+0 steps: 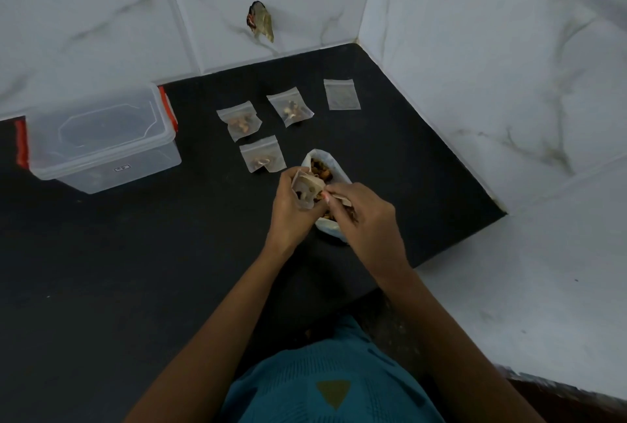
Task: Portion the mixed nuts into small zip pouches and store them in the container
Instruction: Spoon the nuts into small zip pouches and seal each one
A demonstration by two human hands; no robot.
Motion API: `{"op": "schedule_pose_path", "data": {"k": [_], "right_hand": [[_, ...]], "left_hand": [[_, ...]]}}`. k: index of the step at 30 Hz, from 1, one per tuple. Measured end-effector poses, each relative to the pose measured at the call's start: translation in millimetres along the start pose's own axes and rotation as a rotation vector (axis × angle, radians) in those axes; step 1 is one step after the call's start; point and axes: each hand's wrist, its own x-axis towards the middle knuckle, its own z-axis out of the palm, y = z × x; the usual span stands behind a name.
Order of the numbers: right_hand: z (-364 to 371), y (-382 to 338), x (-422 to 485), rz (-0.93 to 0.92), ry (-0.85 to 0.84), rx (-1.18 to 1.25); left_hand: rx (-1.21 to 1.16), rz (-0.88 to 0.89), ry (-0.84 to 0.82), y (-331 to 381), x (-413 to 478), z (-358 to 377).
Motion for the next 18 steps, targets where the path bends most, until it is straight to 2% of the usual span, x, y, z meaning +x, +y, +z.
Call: {"op": "schedule_pose_path", "data": {"k": [4, 9, 18], "right_hand": [[-0.5, 3.4, -1.5, -0.024, 0.021, 0.014], [-0.6, 8.4, -2.6, 0.073, 0.092, 0.107], [0.5, 19.9, -8.4, 0.053, 0.067, 0.197]], "left_hand": [[-0.006, -0.012, -0.002, -0.5, -0.5, 0.8], [0.014, -0.024, -0.003, 1.3, -0.4, -0.1], [0.013, -0.018, 0.003, 1.9, -0.4, -1.7]]}}
